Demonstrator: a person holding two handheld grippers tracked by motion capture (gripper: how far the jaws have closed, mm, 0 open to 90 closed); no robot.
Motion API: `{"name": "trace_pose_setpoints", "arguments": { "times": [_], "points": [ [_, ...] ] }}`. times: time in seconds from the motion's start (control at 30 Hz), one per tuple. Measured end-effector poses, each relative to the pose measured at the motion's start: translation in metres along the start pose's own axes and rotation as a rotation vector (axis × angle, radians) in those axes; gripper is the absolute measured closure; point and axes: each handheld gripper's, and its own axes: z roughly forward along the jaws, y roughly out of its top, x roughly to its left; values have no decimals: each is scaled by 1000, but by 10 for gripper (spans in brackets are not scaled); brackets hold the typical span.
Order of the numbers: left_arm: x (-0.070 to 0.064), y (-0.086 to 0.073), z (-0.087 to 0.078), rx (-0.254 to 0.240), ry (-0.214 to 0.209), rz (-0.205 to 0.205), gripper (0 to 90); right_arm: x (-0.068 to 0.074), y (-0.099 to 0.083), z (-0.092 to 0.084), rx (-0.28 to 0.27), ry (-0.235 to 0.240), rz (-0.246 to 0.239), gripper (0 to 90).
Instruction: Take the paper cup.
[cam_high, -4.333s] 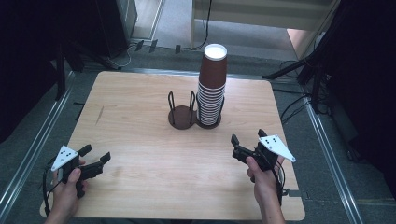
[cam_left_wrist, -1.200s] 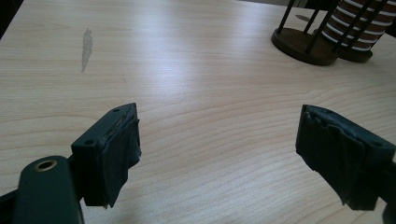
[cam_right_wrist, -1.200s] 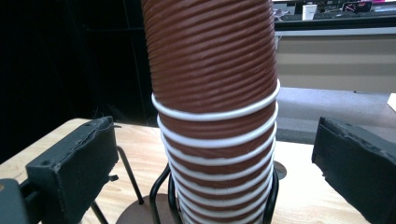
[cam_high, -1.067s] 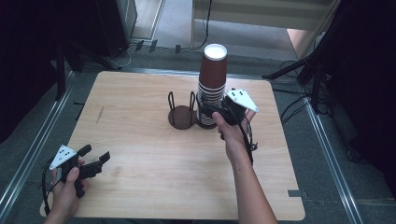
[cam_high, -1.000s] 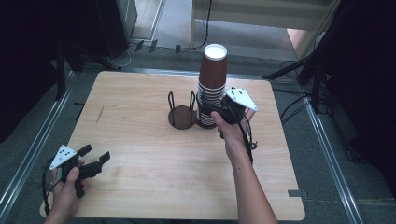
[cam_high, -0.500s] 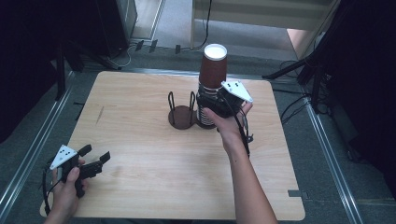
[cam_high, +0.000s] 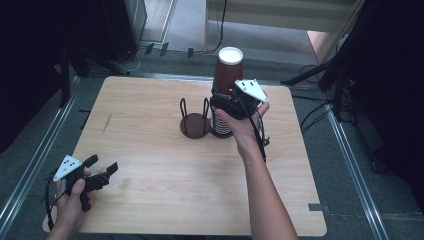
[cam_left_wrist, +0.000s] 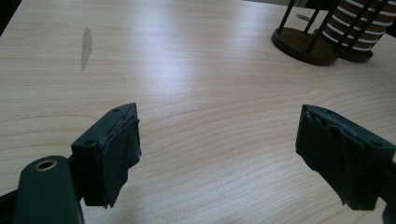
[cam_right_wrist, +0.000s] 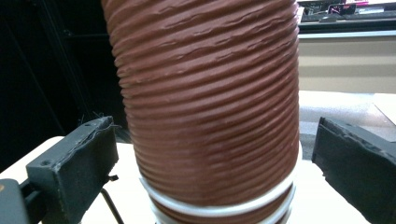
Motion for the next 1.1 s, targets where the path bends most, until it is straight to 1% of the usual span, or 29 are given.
{"name": "trace_pose_setpoints", "arguments": {
  "times": [0.17,0.3,0.43,0.47,0.67,0.77,0.8,0.83,1.0,1.1],
  "points": [
    [0,0,0,1,-1,0,145,0,2,6,5,-9,-1,1],
    [0,0,0,2,0,0,145,1,5,8,2,-6,-2,1],
    [0,0,0,2,1,-3,145,3,8,12,8,-13,6,2],
    [0,0,0,3,1,-2,145,3,9,14,10,-17,16,1],
    [0,0,1,6,-1,-2,145,4,9,19,12,-20,12,1],
    [0,0,1,7,-1,-1,145,3,9,21,13,-20,20,1],
    [0,0,1,7,0,-2,145,3,8,22,14,-14,23,22],
    [0,0,1,7,0,-2,145,3,8,22,14,-14,23,22],
    [1,0,1,8,-1,-3,145,2,6,23,-5,-18,23,32],
    [0,1,1,10,-2,-2,145,3,6,24,-15,-25,13,39]
  ]
}}
